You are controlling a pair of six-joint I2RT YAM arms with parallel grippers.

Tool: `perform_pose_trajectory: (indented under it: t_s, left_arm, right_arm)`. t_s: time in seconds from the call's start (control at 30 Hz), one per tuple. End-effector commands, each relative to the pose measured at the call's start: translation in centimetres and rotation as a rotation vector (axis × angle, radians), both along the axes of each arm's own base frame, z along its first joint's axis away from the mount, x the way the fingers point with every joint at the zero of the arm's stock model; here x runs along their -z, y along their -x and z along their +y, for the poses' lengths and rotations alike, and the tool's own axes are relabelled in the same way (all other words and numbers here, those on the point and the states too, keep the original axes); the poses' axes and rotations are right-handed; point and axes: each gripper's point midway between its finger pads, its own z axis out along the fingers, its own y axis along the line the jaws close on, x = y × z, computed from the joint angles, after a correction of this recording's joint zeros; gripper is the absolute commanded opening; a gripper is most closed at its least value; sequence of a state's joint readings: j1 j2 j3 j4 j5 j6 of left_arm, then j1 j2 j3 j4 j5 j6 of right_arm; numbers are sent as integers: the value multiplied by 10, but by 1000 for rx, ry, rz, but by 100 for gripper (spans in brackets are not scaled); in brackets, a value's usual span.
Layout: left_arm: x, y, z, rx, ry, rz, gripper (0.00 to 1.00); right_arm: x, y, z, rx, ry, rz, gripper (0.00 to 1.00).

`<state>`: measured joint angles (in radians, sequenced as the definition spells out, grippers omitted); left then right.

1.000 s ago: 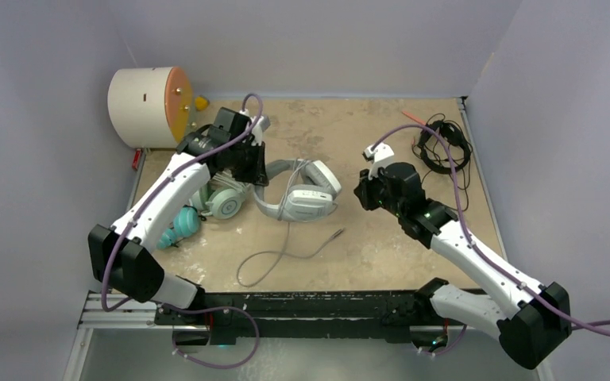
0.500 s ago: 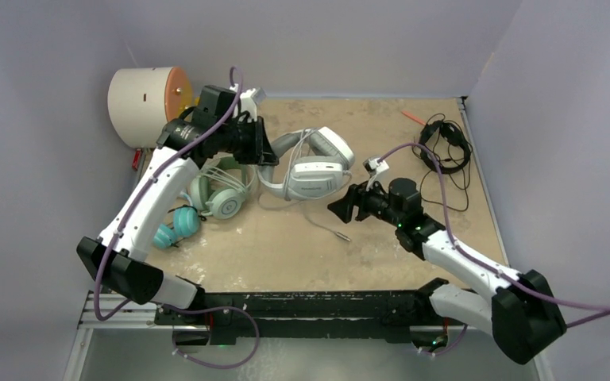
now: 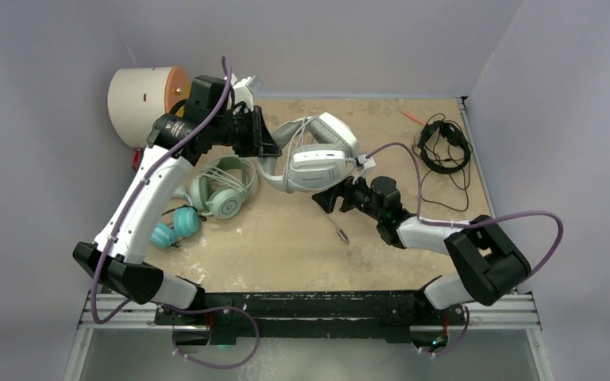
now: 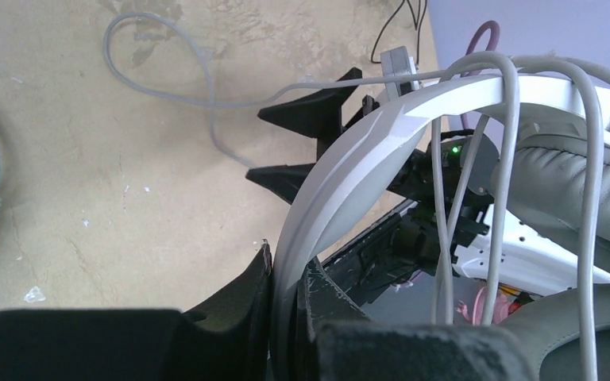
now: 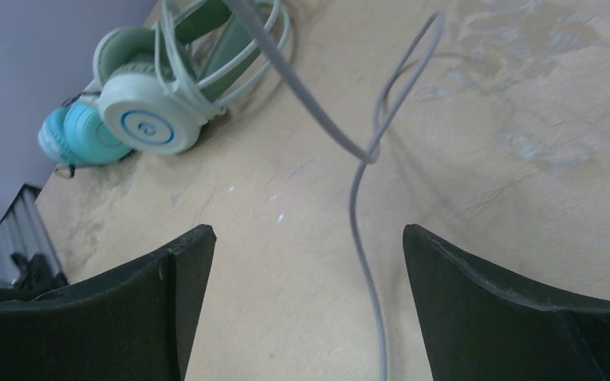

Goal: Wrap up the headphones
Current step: Wrap the headphones cable around the headphones.

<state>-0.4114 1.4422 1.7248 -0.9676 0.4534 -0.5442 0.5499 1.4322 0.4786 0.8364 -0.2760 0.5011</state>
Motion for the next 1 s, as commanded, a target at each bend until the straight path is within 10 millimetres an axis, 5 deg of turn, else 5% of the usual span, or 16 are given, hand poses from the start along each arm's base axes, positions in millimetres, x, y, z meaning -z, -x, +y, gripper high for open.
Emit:
perform_pose_trajectory:
  t_s: [0.0, 0.13, 0.27, 0.43, 0.63, 0.9, 0.97]
  left_arm:
    - [-45, 2, -10, 24, 126, -60, 0]
    - [-49, 2, -11, 25, 134, -58, 0]
    - [-53, 1, -14, 32, 141, -49, 0]
    - [-60, 1, -20, 51, 180, -39, 0]
    - [-72, -1, -23, 53, 206, -45, 0]
    - [-82, -15, -29, 5, 292, -55, 0]
    - [-82, -21, -26, -45, 312, -75, 0]
  right_arm:
    - [-52, -43, -2, 127, -46, -215, 89]
    - [-65, -50, 4, 102, -31, -313, 84]
    - [-81, -50, 21, 3, -62, -386, 66]
    - [-93, -55, 39, -73, -87, -451, 64]
    - [-85, -63, 58, -142, -114, -428, 36]
    - [-84, 11, 111, -363, -189, -397, 0]
    - [-84, 34, 116, -419, -235, -371, 3]
